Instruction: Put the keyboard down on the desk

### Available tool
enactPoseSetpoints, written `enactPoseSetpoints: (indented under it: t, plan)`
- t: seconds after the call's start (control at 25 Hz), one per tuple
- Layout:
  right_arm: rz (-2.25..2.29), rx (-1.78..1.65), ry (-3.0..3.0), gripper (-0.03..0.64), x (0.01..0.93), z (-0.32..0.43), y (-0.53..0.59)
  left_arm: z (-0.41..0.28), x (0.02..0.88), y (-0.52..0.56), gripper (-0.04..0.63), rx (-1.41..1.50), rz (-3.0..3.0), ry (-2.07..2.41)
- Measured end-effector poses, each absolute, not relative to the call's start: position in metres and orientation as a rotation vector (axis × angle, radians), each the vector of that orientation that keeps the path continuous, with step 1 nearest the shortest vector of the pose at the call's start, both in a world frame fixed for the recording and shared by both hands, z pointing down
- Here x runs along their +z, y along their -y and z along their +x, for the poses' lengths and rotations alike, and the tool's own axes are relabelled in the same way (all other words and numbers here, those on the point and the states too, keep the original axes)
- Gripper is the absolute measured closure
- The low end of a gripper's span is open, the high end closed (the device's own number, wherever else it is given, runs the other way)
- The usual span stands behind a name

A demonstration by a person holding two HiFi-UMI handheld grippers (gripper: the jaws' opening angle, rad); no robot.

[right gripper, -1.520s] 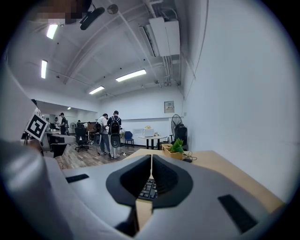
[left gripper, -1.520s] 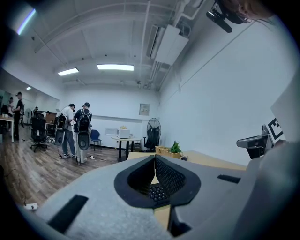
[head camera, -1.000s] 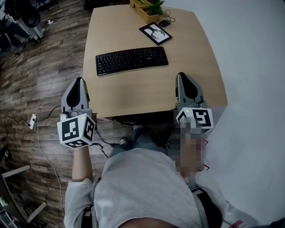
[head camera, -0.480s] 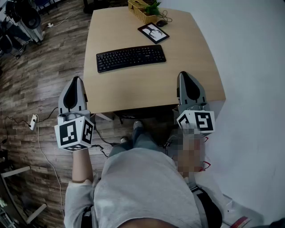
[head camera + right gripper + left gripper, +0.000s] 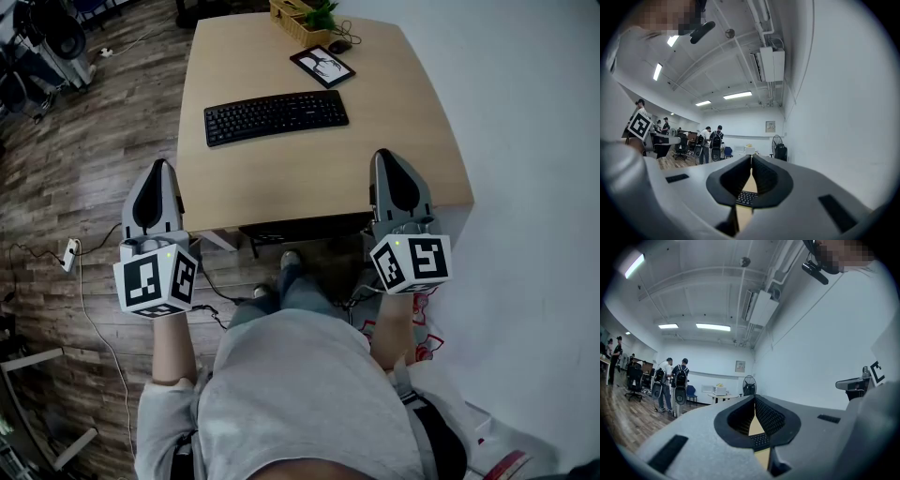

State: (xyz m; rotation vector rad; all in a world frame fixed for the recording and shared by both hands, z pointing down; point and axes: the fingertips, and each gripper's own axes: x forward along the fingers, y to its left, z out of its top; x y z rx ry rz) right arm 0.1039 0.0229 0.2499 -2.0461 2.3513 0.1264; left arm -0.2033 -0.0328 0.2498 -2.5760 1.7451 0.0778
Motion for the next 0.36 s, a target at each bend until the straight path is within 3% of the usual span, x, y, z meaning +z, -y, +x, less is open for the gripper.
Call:
enactPoseSetpoints:
  t: [0.36]
  plan:
    - [-2.04, 0.144, -2.362, 0.601, 0.2453, 0.098, -0.0316, -0.2058, 0.2491, 0.0247, 0.583, 0.07, -2.575, -1.747]
